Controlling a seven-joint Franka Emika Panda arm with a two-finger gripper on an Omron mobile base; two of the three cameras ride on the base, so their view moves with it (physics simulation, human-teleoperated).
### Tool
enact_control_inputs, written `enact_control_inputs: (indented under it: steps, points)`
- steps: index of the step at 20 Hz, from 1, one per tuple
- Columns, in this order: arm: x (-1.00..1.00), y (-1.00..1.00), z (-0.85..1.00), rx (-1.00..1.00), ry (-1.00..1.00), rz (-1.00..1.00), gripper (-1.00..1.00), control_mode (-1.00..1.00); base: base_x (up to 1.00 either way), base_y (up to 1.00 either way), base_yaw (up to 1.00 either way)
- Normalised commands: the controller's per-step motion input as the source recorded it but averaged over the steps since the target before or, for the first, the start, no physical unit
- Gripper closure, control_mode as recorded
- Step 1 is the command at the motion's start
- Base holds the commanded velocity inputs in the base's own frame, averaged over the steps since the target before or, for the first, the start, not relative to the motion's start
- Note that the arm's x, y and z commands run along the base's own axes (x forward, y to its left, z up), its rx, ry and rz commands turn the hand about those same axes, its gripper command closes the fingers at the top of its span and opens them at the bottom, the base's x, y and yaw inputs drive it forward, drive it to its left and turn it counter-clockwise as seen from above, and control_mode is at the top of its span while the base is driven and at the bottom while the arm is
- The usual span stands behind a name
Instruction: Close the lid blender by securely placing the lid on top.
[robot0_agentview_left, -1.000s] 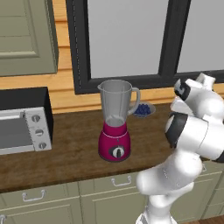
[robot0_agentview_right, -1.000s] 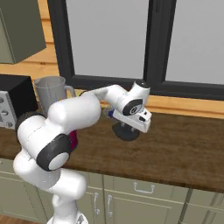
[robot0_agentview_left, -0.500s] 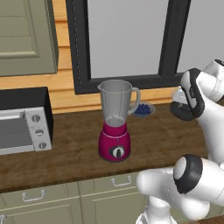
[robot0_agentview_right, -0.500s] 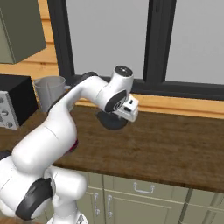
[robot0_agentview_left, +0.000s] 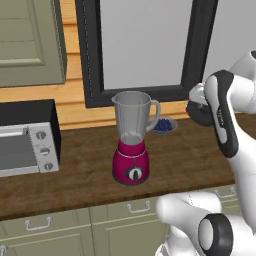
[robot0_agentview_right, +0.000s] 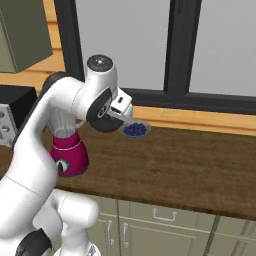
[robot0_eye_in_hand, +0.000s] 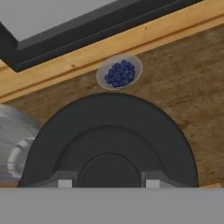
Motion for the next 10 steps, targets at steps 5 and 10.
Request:
enact_control_inputs:
  steps: [5, 10]
  points:
    - [-0.22, 0.65, 1.0, 0.0, -0.09, -0.02, 1.0, -1.0, 0.0, 0.0, 0.0]
    - [-0.03, 0.81, 0.77, 0.0, -0.02, -0.03, 1.0, -1.0, 0.0, 0.0, 0.0]
